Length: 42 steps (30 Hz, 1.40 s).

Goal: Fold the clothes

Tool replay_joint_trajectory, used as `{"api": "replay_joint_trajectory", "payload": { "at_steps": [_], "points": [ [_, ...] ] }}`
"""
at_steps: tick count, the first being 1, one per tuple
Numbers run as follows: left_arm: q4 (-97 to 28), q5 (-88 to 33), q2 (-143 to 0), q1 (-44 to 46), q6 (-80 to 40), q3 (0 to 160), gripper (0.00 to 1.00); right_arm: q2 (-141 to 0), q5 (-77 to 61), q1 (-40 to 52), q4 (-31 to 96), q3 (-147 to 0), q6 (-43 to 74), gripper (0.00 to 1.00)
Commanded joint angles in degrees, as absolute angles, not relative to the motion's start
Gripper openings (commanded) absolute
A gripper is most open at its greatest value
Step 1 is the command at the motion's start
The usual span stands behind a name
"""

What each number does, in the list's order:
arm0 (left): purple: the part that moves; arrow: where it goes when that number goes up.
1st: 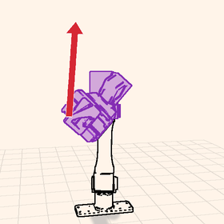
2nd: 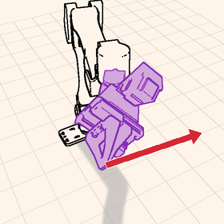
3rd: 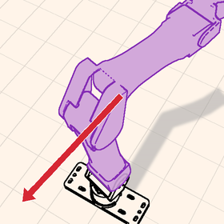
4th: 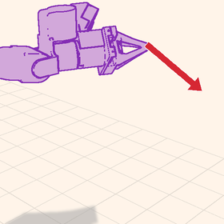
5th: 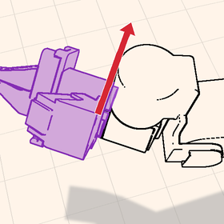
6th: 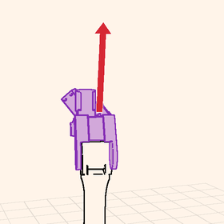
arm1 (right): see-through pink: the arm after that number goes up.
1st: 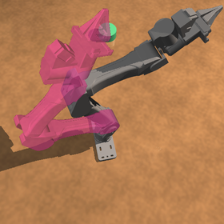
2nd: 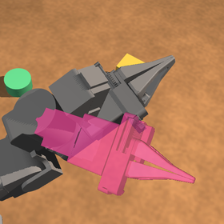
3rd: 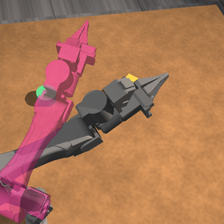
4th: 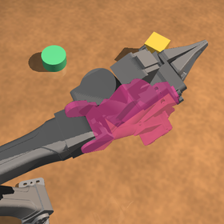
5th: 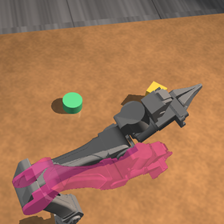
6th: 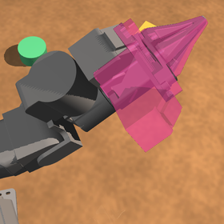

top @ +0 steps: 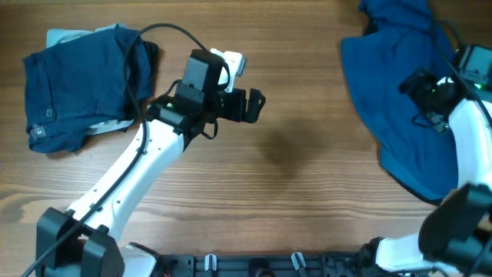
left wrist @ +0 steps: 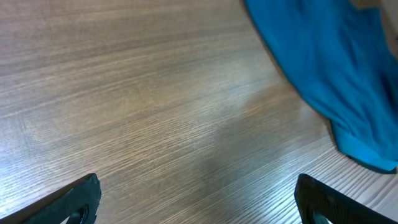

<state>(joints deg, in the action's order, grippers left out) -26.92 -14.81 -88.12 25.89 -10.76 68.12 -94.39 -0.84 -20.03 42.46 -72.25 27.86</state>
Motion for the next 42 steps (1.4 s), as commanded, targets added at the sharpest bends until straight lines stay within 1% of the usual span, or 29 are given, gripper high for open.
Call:
{"api": "replay_joint_trajectory", "payload": {
  "at_steps": [1,2,3,5,7,9,10,11,12,16,18,20,21,23,25,30,32,34,36,37,38,41,42],
  "points": [
    [-27.29,-14.26,-88.51,26.22,-11.2,68.69,1.0,-101.78,-2.22,-19.94,42.48,-72.69,28.47,0.98],
    [-27.33,-14.26,-88.51,26.22,-11.2,68.69,1.0,-103.39,-2.2,-19.94,42.48,-72.69,28.14,0.97],
    [-27.27,-14.26,-88.51,26.22,-11.2,68.69,1.0,-104.81,-2.22,-19.94,42.24,-72.69,26.94,0.9],
    [-27.18,-14.24,-88.51,26.22,-11.2,68.69,1.0,-106.43,-2.02,-19.97,41.5,-72.69,26.55,0.85],
    [-27.24,-13.98,-88.53,26.2,-11.18,68.69,1.0,-106.8,-2.0,-19.97,39.51,-72.69,25.45,0.78],
    [-27.31,-12.69,-88.53,26.2,-11.18,68.69,0.99,-106.8,-2.02,-19.94,38.15,-72.69,25.21,0.66],
    [-27.31,-11.84,-88.53,26.2,-11.18,68.69,0.99,-106.83,-2.04,-19.94,38.02,-72.69,24.88,0.54],
    [-27.27,-11.53,-88.53,26.2,-11.16,68.69,0.98,-106.83,-2.22,-19.94,38.17,-72.69,23.38,0.47],
    [-27.27,-10.94,-88.53,26.2,-11.18,68.69,0.98,-106.85,-2.11,-19.94,38.28,-72.64,21.54,0.45],
    [-26.85,-10.35,-88.53,26.15,-11.16,68.69,0.99,-106.85,-0.69,-19.94,37.93,-72.64,20.47,0.45],
    [-26.28,-10.35,-88.53,26.15,-11.16,68.69,0.99,-106.83,-1.41,-19.9,36.18,-72.86,15.25,0.57],
    [-25.21,-10.35,-88.53,26.15,-11.14,68.69,1.0,-106.21,-1.34,-20.16,36.51,-74.11,12.21,0.74],
    [-24.91,-10.35,-88.53,26.13,-11.09,68.69,1.0,-105.93,-1.45,-20.62,36.47,-74.43,11.6,0.76],
    [-24.91,-9.02,-88.53,26.11,-10.7,68.69,1.0,-105.89,-4.45,-21.98,35.83,-74.46,7.46,0.76],
    [-24.88,-6.0,-88.53,26.09,-10.7,68.69,1.0,-105.97,-4.58,-23.57,35.55,-74.46,6.13,0.75],
    [-24.88,-5.89,-88.53,26.11,-10.72,68.69,1.0,-106.61,-4.58,-24.12,33.5,-74.3,5.93,0.75],
    [-25.06,-5.89,-88.53,26.11,-10.72,68.69,1.0,-107.48,-4.67,-24.1,31.53,-73.73,5.93,0.7],
    [-25.1,-5.89,-88.53,26.11,-10.72,68.69,1.0,-109.08,-5.43,-24.08,29.76,-73.47,5.89,0.59],
    [-25.12,-5.89,-88.53,26.11,-10.74,68.69,1.0,-110.37,-5.48,-24.1,29.08,-73.47,6.0,0.44],
    [-25.15,-5.89,-88.53,26.11,-10.74,68.69,1.0,-111.13,-5.48,-24.08,28.71,-73.47,5.98,0.39],
    [-25.15,-5.89,-88.53,26.11,-10.74,68.69,1.0,-111.81,-5.56,-24.05,28.16,-73.47,6.09,0.37],
    [-25.15,-5.89,-88.53,26.11,-10.74,68.69,1.0,-113.67,-6.52,-24.05,26.41,-73.47,6.17,0.37],
    [-25.15,-5.89,-88.53,26.11,-10.74,68.69,1.0,-113.93,-6.55,-24.03,26.33,-73.47,6.31,0.31]
  ]
}}
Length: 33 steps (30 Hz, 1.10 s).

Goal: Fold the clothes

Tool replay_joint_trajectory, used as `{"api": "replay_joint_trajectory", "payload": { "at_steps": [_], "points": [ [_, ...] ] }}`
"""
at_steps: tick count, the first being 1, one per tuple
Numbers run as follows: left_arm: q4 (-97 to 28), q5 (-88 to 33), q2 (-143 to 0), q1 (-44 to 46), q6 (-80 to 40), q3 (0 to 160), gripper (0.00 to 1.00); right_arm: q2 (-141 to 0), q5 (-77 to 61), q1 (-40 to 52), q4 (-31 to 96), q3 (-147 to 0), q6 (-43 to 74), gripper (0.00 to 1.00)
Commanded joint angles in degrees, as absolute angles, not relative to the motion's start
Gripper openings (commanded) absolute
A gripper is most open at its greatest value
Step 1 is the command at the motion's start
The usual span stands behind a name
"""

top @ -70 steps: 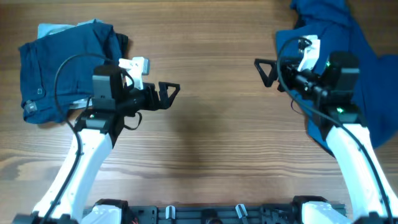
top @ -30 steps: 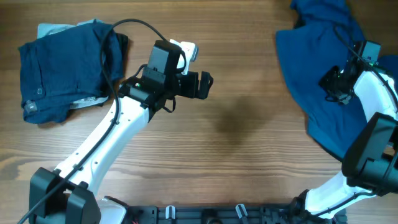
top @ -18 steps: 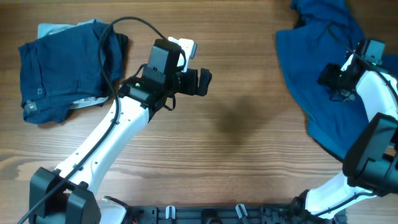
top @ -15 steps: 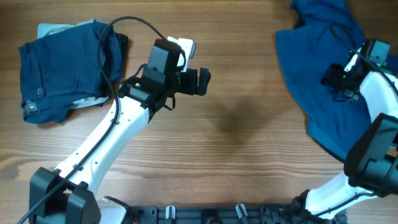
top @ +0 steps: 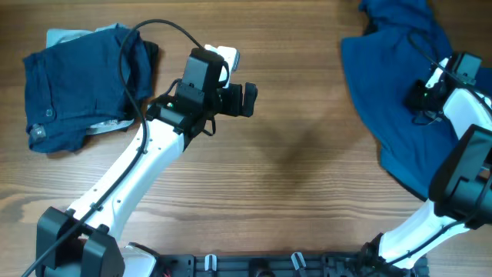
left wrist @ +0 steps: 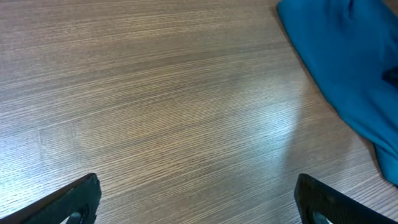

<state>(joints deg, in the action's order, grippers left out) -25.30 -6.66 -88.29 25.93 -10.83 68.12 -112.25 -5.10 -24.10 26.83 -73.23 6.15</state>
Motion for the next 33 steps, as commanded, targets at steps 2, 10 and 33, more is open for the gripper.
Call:
{"api": "replay_joint_trajectory", "payload": {
  "at_steps": [2,10,33],
  "points": [
    [-25.12,-5.87,-88.53,26.11,-10.74,68.69,1.0,-113.97,-7.11,-23.97,26.17,-73.49,8.1,0.04],
    [-21.76,-5.89,-84.07,26.09,-10.72,68.71,1.0,-107.66,-22.52,-23.86,33.45,-80.53,7.55,0.04],
    [-32.1,0.97,-73.93,16.82,-10.74,68.71,1.0,-95.42,-12.14,23.44,45.87,-109.23,18.2,0.04]
  ]
}}
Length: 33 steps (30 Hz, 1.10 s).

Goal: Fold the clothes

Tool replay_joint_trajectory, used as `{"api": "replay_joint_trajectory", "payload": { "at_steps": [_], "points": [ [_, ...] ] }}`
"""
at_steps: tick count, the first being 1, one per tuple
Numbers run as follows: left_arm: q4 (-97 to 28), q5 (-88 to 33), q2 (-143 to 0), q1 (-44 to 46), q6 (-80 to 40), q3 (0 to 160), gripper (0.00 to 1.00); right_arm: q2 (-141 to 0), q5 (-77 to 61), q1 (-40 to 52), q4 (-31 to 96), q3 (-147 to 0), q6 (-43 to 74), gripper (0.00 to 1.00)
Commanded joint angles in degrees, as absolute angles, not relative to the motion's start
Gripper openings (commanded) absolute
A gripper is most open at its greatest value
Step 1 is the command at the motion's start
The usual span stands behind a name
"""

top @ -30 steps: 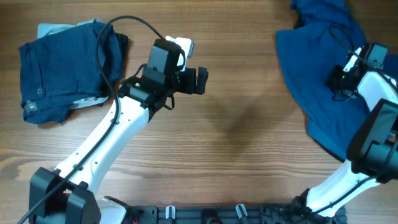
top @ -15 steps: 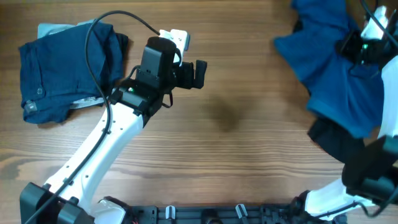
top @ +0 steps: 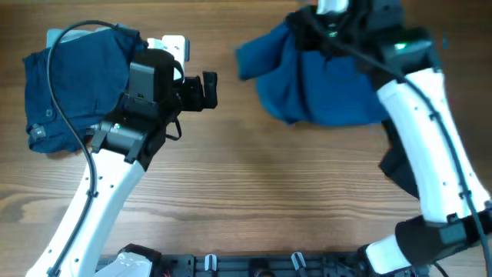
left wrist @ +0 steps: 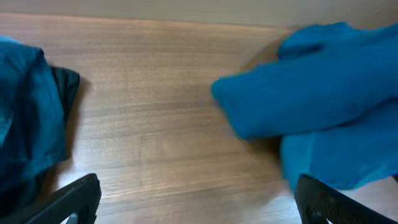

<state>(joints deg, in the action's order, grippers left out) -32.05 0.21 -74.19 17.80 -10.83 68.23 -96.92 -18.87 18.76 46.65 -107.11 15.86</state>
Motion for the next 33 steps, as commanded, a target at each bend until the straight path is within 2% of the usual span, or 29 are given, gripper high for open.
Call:
{"api": "replay_joint_trajectory", "payload": {
  "at_steps": [1,6,7,8,9,10,12,15,18,20,22,23,30,33],
  "points": [
    [-32.29,0.95,-73.93,16.58,-10.74,68.71,1.0,-95.61,-9.3,24.6,45.71,-109.23,18.48,0.04],
    [-36.34,0.93,-74.35,16.6,-10.74,68.69,1.0,-99.09,-7.05,23.31,44.29,-109.21,20.58,0.06],
    [-36.99,0.93,-74.72,16.6,-10.74,68.69,1.0,-100.55,-7.05,22.46,44.18,-109.21,20.58,0.22],
    [-37.43,0.84,-75.02,16.6,-10.76,68.69,1.0,-101.91,-7.03,21.21,44.25,-109.21,20.51,0.49],
    [-37.78,0.3,-75.29,16.6,-10.74,68.69,1.0,-103.39,-7.05,19.29,44.58,-109.21,20.18,0.59],
    [-37.8,-0.6,-75.79,16.6,-10.74,68.69,1.0,-104.99,-7.07,16.58,45.32,-109.21,19.66,0.77],
    [-37.98,-0.6,-76.66,16.6,-10.74,68.69,1.0,-106.61,-7.25,12.36,47.88,-109.21,18.46,0.82],
    [-38.46,-0.84,-78.94,16.6,-10.74,68.69,1.0,-107.0,-10.37,7.51,58.63,-109.21,13.45,0.87],
    [-38.13,-2.57,-80.27,16.6,-10.74,68.69,1.0,-107.07,-8.97,7.53,70.35,-107.11,12.23,0.88],
    [-37.91,-4.21,-80.27,16.6,-10.74,68.69,1.0,-107.07,-8.21,7.51,70.15,-104.73,12.29,0.88],
    [-37.93,-11.0,-80.36,17.1,-10.76,68.69,1.0,-107.07,-7.9,7.2,66.63,-100.2,12.73,0.89],
    [-38.04,-12.91,-80.44,18.15,-10.87,68.66,0.96,-107.07,-7.88,7.2,64.93,-98.43,13.58,0.89],
    [-39.51,-12.27,-88.29,32.16,-12.19,68.58,0.92,-107.04,-7.51,-0.78,55.83,-97.1,15.18,0.92],
    [-41.71,-4.95,-91.33,38.96,-9.3,68.58,0.91,-107.04,-9.93,-5.65,53.89,-97.1,14.85,0.93]
  ]
}}
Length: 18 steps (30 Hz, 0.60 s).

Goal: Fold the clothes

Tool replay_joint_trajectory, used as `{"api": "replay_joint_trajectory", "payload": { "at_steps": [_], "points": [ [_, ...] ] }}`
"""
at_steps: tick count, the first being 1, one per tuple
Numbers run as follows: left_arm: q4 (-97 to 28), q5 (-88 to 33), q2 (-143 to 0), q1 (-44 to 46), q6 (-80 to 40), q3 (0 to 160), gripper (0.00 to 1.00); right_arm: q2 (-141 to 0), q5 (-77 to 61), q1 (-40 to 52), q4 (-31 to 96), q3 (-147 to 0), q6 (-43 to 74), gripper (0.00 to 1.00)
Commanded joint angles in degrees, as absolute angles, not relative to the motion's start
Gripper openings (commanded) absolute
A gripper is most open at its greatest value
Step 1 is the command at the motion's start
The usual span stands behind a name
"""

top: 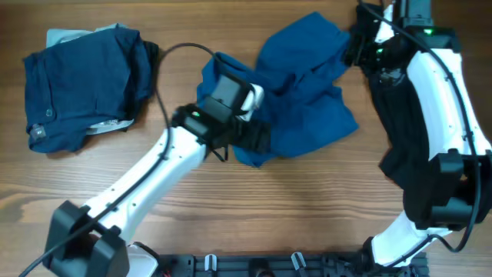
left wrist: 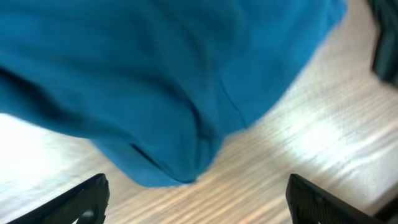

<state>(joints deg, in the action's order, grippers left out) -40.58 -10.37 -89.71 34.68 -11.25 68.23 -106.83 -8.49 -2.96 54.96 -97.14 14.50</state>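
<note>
A bright blue garment [top: 296,92] lies spread and rumpled on the wooden table [top: 307,215] in the middle. My left gripper [top: 257,138] hovers over its lower left edge. In the left wrist view that gripper [left wrist: 198,205] is open, its fingertips [left wrist: 87,196] wide apart, with the blue garment [left wrist: 174,81] just ahead and nothing between them. My right gripper [top: 361,42] is at the garment's upper right corner; its fingers are hidden, so contact with the cloth is unclear.
A folded pile of dark navy clothes [top: 77,77] sits at the far left on something light. A dark shape [top: 400,161] lies on the right side of the table behind the right arm.
The blue garment was bunched up under my right gripper; now it lies spread in the middle. My left gripper has moved from beside the navy pile to the garment's lower left edge.
The blue garment lay at the far right, my right gripper over it and my left gripper open above bare wood. Then the right gripper held it bunched over the upper middle of the table. Now it lies spread out, with the open left gripper at its edge.
</note>
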Motion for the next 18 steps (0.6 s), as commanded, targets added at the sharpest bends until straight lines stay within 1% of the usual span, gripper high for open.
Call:
{"api": "replay_joint_trajectory", "payload": {
  "at_steps": [1,2,3,5,7,11,13,14,15,16,18],
  "points": [
    [-42.09,-2.31,-91.92,40.75,-9.21,68.58,0.9,-107.07,-11.31,-6.52,53.21,-97.08,13.91,0.93],
    [-42.11,-1.8,-92.49,42.13,-9.04,68.58,0.9,-107.09,-11.73,-6.72,52.82,-97.08,13.61,0.93],
    [-42.11,-1.83,-93.06,43.42,-8.25,68.58,0.88,-107.11,-11.7,-6.72,52.51,-97.08,13.5,0.93],
    [-42.17,-0.8,-95.98,46.39,-3.57,68.58,0.8,-107.42,-11.68,-6.72,52.23,-97.06,13.45,0.93],
    [-42.02,3.22,-100.51,47.62,-2.85,68.58,0.8,-107.53,-11.73,-6.7,52.18,-97.06,13.43,0.93],
    [-41.67,4.86,-107.11,47.72,1.58,68.58,0.8,-107.53,-11.7,-6.72,52.05,-97.06,13.21,0.93],
    [-39.94,12.19,-109.21,47.66,1.48,68.58,0.8,-107.53,-11.7,-6.72,52.03,-97.06,12.34,0.93],
    [-38.94,14.13,-109.3,47.62,1.45,68.58,0.8,-107.53,-11.7,-6.72,52.05,-97.06,12.14,0.93],
    [-38.02,15.09,-109.3,47.46,1.39,68.58,0.76,-107.53,-11.7,-6.72,52.05,-97.06,12.12,0.93],
    [-36.69,15.75,-109.3,47.13,1.26,68.58,0.64,-107.53,-11.7,-6.72,52.03,-97.06,12.12,0.93],
    [-35.51,15.75,-109.3,46.41,1.04,68.58,0.21,-107.53,-11.7,-6.72,52.03,-97.06,12.05,0.93]
  ]
}}
